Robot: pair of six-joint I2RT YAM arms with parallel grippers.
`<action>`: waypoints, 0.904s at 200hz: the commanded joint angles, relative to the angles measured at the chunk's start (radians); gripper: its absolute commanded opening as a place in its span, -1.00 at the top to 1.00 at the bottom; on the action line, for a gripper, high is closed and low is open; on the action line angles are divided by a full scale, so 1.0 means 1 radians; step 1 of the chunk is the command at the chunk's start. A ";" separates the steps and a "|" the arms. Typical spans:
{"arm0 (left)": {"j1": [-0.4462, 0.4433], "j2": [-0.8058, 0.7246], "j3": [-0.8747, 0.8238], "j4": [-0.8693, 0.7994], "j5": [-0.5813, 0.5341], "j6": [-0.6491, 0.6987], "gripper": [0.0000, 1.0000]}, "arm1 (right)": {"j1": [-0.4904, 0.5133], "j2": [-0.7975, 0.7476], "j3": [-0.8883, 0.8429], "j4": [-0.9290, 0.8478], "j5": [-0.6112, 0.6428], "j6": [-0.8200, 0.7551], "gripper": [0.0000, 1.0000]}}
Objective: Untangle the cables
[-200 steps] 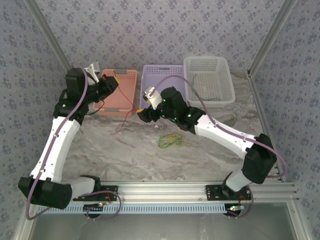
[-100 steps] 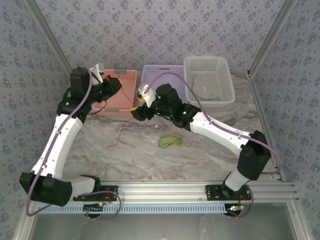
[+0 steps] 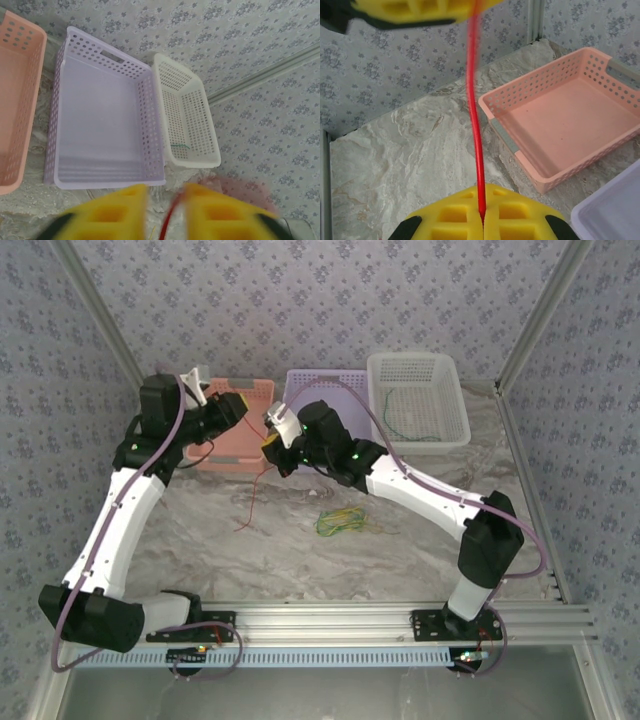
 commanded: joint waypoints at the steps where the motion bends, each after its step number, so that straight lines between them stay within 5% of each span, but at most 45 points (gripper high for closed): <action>1: -0.005 -0.073 0.030 -0.002 -0.047 0.025 -0.58 | -0.015 -0.008 0.046 -0.043 0.045 0.078 1.00; 36: -0.006 -0.211 -0.041 -0.073 -0.122 0.095 -0.59 | -0.063 -0.020 0.062 -0.102 0.048 0.206 1.00; 73: -0.085 -0.325 -0.253 -0.035 -0.075 0.209 0.12 | -0.123 0.000 0.157 -0.262 0.085 0.370 1.00; 90: -0.176 -0.348 -0.333 0.024 -0.088 0.228 0.20 | -0.148 0.009 0.194 -0.334 0.107 0.475 1.00; 110: -0.351 -0.361 -0.410 0.111 -0.213 0.264 0.11 | -0.169 0.018 0.227 -0.409 0.134 0.599 1.00; 144: -0.598 -0.294 -0.480 0.239 -0.498 0.368 -0.32 | -0.190 0.013 0.223 -0.442 0.097 0.808 1.00; 181: -0.677 -0.191 -0.479 0.337 -0.662 0.450 -0.49 | -0.184 0.000 0.217 -0.455 0.060 0.920 1.00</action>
